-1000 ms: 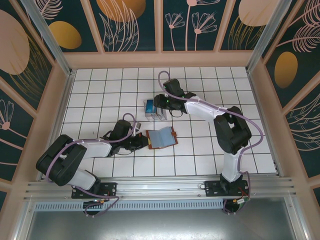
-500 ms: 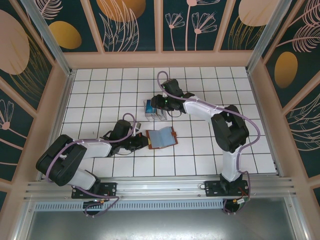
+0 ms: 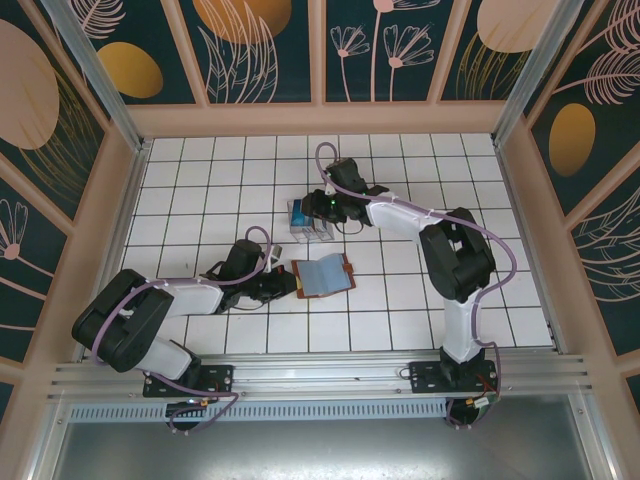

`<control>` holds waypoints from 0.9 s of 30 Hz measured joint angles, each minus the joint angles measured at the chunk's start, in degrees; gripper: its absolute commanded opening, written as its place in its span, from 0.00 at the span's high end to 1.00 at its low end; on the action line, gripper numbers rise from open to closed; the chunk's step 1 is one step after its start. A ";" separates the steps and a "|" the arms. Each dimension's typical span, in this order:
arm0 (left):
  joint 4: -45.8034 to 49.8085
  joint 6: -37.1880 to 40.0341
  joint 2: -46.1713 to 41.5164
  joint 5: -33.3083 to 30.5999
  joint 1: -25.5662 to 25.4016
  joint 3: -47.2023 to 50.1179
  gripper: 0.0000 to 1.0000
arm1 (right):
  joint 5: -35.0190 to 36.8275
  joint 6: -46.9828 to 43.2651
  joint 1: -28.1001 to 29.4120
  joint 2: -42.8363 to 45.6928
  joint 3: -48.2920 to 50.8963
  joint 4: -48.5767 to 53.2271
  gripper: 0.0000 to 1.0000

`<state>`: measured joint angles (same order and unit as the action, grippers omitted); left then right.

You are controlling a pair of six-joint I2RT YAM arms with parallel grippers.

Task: Put the credit cards into the card holder
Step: Pick up the credit card from the storage box.

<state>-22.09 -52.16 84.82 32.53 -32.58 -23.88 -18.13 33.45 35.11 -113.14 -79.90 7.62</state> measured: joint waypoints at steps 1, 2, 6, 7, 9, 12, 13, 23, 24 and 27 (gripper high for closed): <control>0.00 0.00 0.00 0.00 0.00 0.00 1.00 | 0.00 0.00 0.00 -0.31 0.00 -0.02 0.60; 0.00 0.00 0.00 0.00 0.00 0.00 1.00 | 0.00 0.02 0.00 -0.55 0.00 0.00 0.59; 0.00 0.00 0.00 0.00 0.00 0.00 1.00 | 0.00 0.15 0.00 -0.96 0.00 0.00 0.58; 0.00 0.00 0.00 0.00 0.00 0.00 1.00 | 0.00 0.17 0.00 -1.03 0.00 -0.02 0.59; 0.00 0.00 0.00 0.00 0.00 0.00 1.00 | -0.02 0.20 0.00 -1.07 0.00 -0.09 0.64; -0.02 0.00 0.00 0.00 0.02 0.00 1.00 | -0.26 0.42 0.00 -1.27 -0.24 -0.13 0.70; 0.00 0.00 0.00 0.00 0.00 0.00 1.00 | -0.46 0.37 0.00 -1.38 -0.37 -0.15 0.72; -0.02 0.00 0.11 0.00 0.00 0.00 1.00 | -1.25 0.59 0.00 -1.81 -1.05 -0.22 0.93; -0.02 0.00 0.11 0.00 0.00 0.00 1.00 | -1.42 0.59 0.02 -1.79 -1.14 -0.24 0.94; -0.02 0.00 0.11 0.00 0.00 0.00 1.00 | -1.90 0.48 0.11 -1.75 -1.25 -0.90 1.00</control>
<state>-22.11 -52.16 84.93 32.53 -32.58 -23.88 -20.03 33.93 35.22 -114.89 -81.14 6.72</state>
